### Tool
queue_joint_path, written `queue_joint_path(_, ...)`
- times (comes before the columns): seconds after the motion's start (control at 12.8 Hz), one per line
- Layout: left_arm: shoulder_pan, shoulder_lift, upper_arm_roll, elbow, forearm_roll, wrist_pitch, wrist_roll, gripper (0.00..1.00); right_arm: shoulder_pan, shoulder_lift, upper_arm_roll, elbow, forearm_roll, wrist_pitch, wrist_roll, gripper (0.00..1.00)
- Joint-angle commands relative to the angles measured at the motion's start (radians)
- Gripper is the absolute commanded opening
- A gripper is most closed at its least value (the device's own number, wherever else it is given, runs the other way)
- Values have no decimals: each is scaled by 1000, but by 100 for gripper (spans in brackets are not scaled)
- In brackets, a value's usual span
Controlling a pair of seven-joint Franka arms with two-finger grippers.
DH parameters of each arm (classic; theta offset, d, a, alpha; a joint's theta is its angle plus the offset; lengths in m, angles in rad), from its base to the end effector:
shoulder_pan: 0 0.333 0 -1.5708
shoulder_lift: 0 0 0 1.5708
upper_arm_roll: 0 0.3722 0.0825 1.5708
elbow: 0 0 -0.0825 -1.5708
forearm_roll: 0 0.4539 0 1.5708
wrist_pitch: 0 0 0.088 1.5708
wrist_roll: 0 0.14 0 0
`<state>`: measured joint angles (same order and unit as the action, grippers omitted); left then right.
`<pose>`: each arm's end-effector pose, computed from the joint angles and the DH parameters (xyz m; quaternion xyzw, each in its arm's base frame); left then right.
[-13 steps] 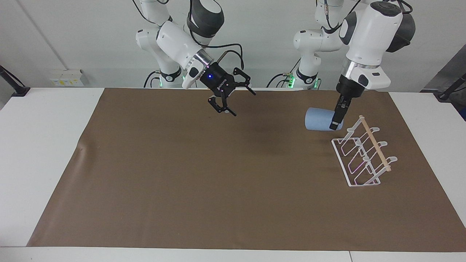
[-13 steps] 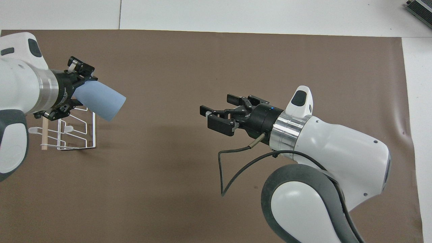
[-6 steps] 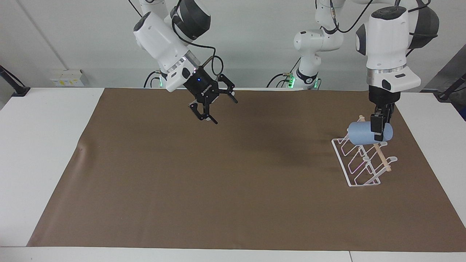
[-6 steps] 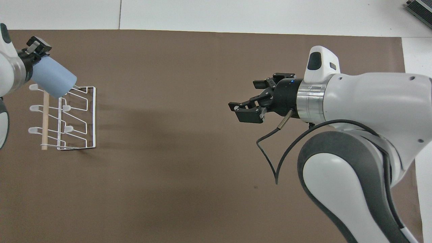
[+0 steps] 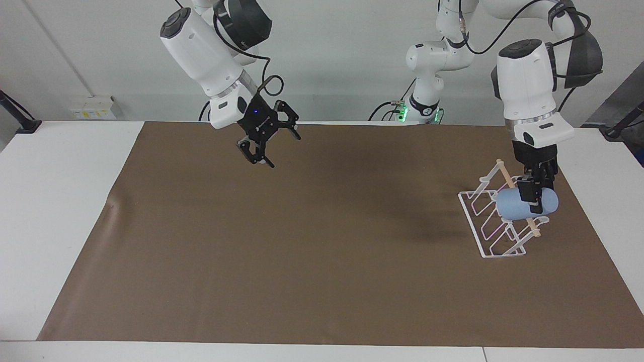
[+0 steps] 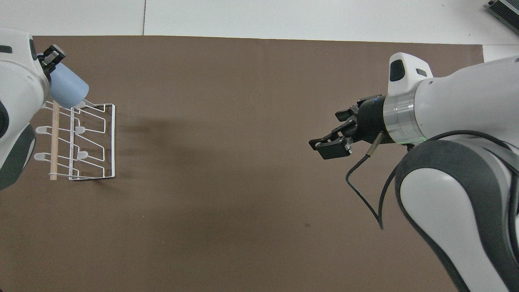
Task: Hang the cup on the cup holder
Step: 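Carry the cup over the rack with the left gripper while the right gripper retracts, then lower the cup onto the rack hook with the left gripper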
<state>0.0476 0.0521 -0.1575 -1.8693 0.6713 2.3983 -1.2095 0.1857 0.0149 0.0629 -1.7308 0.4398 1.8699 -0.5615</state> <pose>0.6990 -0.0565 0.5444 -0.8782 -0.3249 -0.3426 0.0762 0.6244 0.2056 0.5883 -0.9153 -0.3367 -0.0929 0.2005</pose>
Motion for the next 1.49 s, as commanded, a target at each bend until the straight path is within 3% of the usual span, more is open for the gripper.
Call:
queue_joint_path(0.0,21,5,-5,-28,59,47,-36,0,-9,16,-23,91,-114,-180,180,100)
queue_joint_path(0.24,40,-9,-4,-94,97,102,-47,0,-9,16,-43,155,-228,-328,377,100)
queue_joint_path(0.39,41,-15,-4,-122,123,108,-53,0,-9,17,-89,169,-233,-359,400,100)
queue_joint_path(0.71,43,-31,-4,-160,139,133,-71,0,-9,16,-135,178,-406,-351,442,100)
queue_joint_path(1.18,66,-40,-4,-212,180,186,-74,0,-9,14,-273,162,-421,-287,431,100)
queue_joint_path(1.25,66,-40,-5,-214,180,190,-74,9,-14,11,-273,149,-421,-285,433,100)
queue_joint_path(1.33,66,-38,-5,-212,180,188,-73,69,-29,5,-265,134,-420,-281,433,100)
queue_joint_path(1.41,64,-40,-5,-214,180,185,-71,100,-57,2,-259,126,-417,-276,428,100)
